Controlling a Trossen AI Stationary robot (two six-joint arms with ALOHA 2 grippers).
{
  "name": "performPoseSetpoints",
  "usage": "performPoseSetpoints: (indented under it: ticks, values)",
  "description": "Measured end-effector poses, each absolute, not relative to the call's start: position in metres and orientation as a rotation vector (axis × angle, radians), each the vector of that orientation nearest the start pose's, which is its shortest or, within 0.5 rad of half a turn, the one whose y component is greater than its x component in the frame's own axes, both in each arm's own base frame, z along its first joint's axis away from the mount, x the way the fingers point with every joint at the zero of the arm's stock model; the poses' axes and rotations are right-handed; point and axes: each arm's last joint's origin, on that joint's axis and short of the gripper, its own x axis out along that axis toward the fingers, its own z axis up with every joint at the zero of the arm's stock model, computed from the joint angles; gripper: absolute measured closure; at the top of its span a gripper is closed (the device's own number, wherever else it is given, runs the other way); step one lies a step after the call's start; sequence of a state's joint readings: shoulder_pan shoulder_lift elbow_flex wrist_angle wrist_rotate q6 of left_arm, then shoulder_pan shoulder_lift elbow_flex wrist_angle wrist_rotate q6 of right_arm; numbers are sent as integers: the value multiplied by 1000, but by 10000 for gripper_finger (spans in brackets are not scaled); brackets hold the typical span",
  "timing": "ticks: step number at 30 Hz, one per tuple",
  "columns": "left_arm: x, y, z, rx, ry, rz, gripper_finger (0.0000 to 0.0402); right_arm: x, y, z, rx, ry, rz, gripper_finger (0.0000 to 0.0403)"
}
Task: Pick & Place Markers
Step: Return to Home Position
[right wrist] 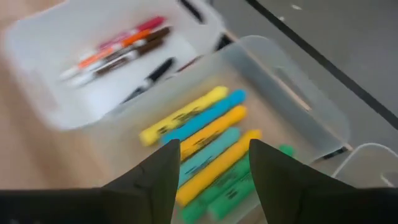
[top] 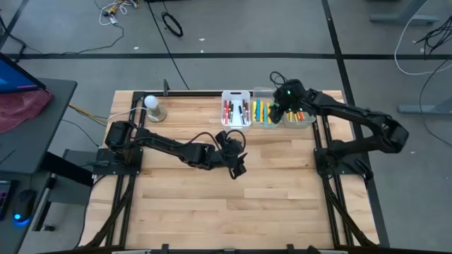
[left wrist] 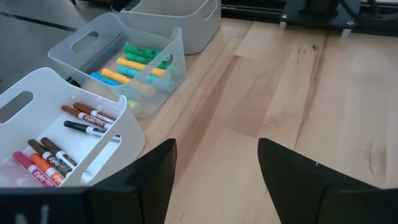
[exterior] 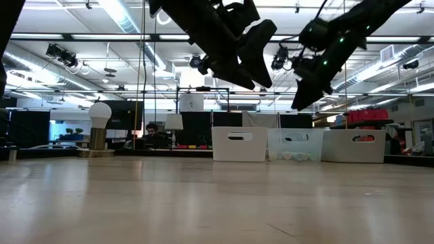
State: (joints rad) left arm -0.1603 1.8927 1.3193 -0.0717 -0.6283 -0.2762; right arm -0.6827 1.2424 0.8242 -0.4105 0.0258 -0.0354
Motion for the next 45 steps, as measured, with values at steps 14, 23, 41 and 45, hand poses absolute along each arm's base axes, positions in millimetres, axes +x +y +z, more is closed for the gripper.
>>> performPoseSetpoints:
  ticks: [14,23,41,45]
  values:
    - [399,-62,205,59,673,538,201,158,-33,216,247,635,-166,306]
    - [400,-65,207,53,657,532,281,109,7,216,311,325,103,368]
    - [409,-56,212,-75,612,404,397,101,15,181,196,-112,223,401]
    - [411,-49,213,-86,597,432,398,101,15,184,150,-140,204,400]
